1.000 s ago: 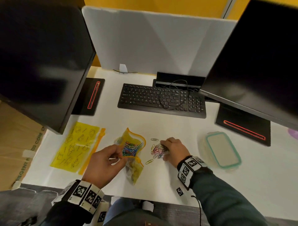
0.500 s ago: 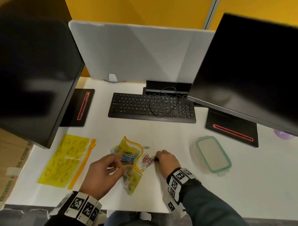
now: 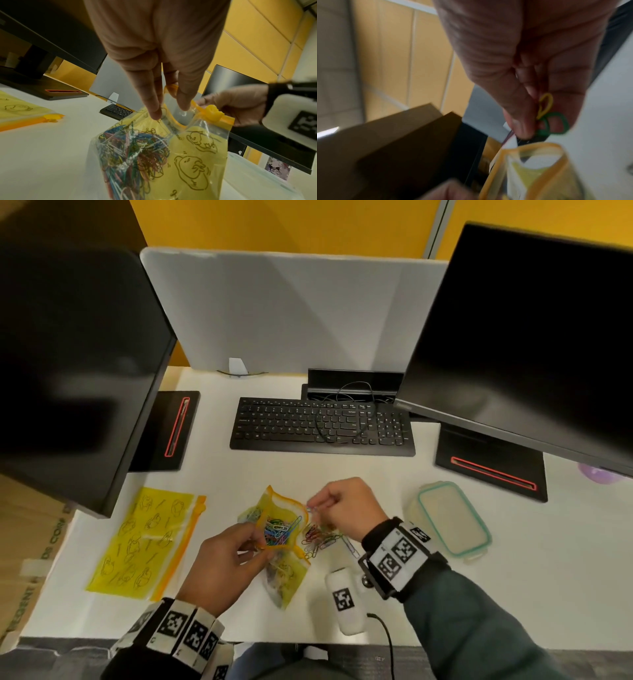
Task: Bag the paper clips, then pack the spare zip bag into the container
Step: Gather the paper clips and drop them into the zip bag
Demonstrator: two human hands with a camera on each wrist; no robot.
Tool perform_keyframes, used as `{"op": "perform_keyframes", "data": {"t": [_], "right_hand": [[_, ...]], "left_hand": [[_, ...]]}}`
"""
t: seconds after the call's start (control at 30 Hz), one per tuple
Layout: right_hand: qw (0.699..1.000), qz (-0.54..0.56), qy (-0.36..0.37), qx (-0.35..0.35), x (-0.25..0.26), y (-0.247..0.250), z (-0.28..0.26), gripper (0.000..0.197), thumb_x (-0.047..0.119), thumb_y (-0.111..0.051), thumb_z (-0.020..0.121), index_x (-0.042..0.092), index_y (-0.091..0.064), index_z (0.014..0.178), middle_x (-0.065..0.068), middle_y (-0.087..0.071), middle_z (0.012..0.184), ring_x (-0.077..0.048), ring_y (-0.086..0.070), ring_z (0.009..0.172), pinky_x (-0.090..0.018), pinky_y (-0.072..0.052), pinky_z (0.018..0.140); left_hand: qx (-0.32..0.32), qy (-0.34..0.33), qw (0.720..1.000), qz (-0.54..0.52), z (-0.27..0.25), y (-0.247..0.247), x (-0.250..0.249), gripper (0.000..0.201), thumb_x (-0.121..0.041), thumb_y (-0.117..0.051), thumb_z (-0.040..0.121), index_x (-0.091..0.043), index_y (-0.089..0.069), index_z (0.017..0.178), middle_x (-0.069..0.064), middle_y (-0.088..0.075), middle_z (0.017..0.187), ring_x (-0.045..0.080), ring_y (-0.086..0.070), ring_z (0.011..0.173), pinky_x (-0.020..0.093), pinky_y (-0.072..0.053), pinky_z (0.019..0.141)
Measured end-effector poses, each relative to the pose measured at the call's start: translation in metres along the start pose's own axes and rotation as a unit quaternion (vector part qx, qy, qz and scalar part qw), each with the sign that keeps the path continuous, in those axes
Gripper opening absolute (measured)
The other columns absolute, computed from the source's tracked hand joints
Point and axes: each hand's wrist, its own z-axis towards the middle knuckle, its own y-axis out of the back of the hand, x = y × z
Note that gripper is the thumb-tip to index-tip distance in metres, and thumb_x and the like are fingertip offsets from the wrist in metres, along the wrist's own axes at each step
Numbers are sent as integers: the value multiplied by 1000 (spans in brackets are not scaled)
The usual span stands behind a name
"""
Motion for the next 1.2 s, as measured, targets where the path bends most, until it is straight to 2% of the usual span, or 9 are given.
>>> {"op": "perform_keyframes", "data": {"t": [0.13,0.3,0.47,0.63,0.73,0.83,0.93,1.0,1.2], "right_hand": [[992,-113,36,51,27,-29,7,27,12,-77,72,10,-72,98,-10,-71,93,-17,-61,82,-23,-46,75],[997,-63,-12,-49,3,-8,18,19,2,-68,78,5,-70,96,-4,-62,68,-20,-57,57,-34,-56,70],[934,-341,-95,35,-53,-1,8,47,13,-77,71,7,-57,113,-11,-57,115,-29,-57,105,-33,-47,91],[950,-308,-40,-23,-70,-37,10,26,-1,-58,80,4,-55,105,-16,-57,109,-32,-59,97,-27,-42,75],[972,-227,-10,-60,-68,-44,21,32,-1,-56,81,5,-57,112,-18,-62,109,-33,-61,98,-30,-49,83],[976,-217,22,-5,-63,-39,29,61,23,-72,76,14,-45,131,-15,-48,132,-31,-51,117,-36,-45,99],[913,-373,44,156,-59,-41,29,104,46,-80,60,30,-20,143,-6,-19,152,-30,-21,137,-45,-34,110],[874,-447,70,179,-59,-45,28,94,37,-78,66,30,-24,143,-7,-19,153,-33,-22,135,-46,-38,107],[883,-441,120,104,-67,-51,25,34,10,-48,91,15,-56,124,-11,-52,130,-30,-48,117,-36,-45,94]], "left_hand": [[0,-14,1000,23,0,2,0,25,-11,-75,71,-27,-56,73,-4,-67,80,4,-63,81,12,-53,66],[-9,3,1000,10,-6,8,10,21,-13,-76,71,-23,-57,72,-9,-67,88,9,-67,84,22,-57,73],[-21,8,1000,2,-13,15,15,21,-11,-74,72,-22,-57,72,-6,-69,94,5,-67,82,21,-57,72],[-25,15,999,-15,-17,17,18,22,-8,-73,73,-23,-58,72,-8,-69,94,4,-67,83,22,-57,75],[-25,17,999,-23,-19,19,19,21,-7,-73,73,-22,-57,70,-10,-70,93,4,-67,84,23,-58,75],[-23,17,999,-32,-21,21,23,21,-6,-72,73,-20,-56,70,-24,-65,99,2,-66,87,23,-57,75],[-30,18,999,-27,-23,22,25,21,-5,-72,73,-17,-56,70,-19,-66,99,4,-67,88,23,-57,76],[-36,18,999,-24,-24,23,24,22,-4,-72,73,-19,-56,70,-3,-70,95,8,-67,87,24,-58,77],[-32,15,999,-14,-21,23,24,24,-4,-72,73,-22,-57,69,2,-70,96,10,-67,86,23,-57,75]]}}
